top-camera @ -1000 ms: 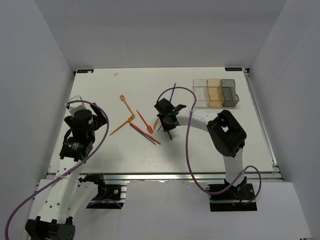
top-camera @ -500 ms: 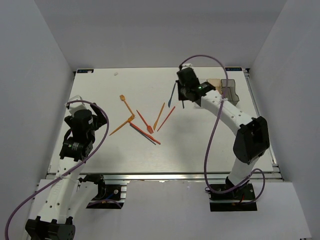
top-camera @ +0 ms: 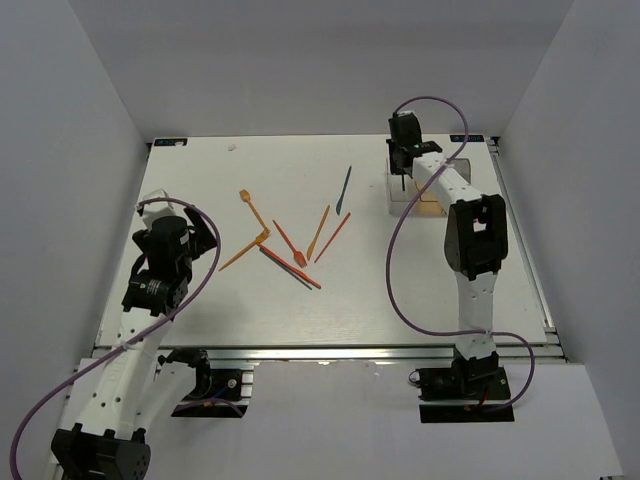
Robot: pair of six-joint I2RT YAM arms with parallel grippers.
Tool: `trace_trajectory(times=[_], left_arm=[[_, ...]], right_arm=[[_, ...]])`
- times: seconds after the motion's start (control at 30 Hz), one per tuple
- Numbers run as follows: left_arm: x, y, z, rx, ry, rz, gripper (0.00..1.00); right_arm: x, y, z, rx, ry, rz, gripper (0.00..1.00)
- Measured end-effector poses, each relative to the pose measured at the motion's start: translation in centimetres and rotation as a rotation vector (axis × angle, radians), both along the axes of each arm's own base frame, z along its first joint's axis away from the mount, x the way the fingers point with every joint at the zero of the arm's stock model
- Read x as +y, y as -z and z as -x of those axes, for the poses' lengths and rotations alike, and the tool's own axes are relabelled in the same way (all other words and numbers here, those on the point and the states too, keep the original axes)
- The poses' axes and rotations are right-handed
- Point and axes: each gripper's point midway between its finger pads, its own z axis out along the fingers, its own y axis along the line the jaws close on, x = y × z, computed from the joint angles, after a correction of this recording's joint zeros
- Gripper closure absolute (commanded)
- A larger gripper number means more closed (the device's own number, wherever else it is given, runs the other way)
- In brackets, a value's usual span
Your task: Sort the eating utensils into containers
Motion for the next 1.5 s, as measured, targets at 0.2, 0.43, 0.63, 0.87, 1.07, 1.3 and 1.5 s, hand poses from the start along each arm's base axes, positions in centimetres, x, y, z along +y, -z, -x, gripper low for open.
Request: trace_trajectory(times=[0.2, 0.43, 0.63, 0.87, 1.07, 1.3, 1.5], left_arm=[[-0.1, 0.1, -0.1, 0.006, 0.007, 0.0, 0.02], [-0.2, 0.2, -0.1, 0.007, 0.012, 0.002, 0.02], [-0.3, 0.2, -0.1, 0.007, 0.016, 0.004, 0.02], [-0.3, 0.2, -0.1, 0.006, 0.017, 0.005, 0.02], [-0.3, 0.1, -0.1, 0.003, 0.018, 0.005, 0.02], [-0.3, 0.1, -0.2, 0.002, 0.017, 0.006, 0.02], [-0.3, 0.0, -0.1, -0.002, 0.017, 0.007, 0.02]], right_arm=[[0.0, -1.3, -2.1, -0.044, -0.013, -0.008, 1.0], [0.3, 0.4, -1.5, -0.01, -0.019, -0.029, 1.0], [0.2, 4.5, 0.9, 0.097, -0.025, -0.025, 1.0], [0.7, 4.6, 1.1, 0.099, -0.01, -0.053, 0.49], [0.9, 1.7, 1.5, 0.079, 0.006, -0.073, 0.4], [3.0, -6.9, 2.8, -0.051, -0.003, -0.167, 0.38], [11.3, -6.2, 8.4, -0.015, -0.069, -0.226, 0.36]])
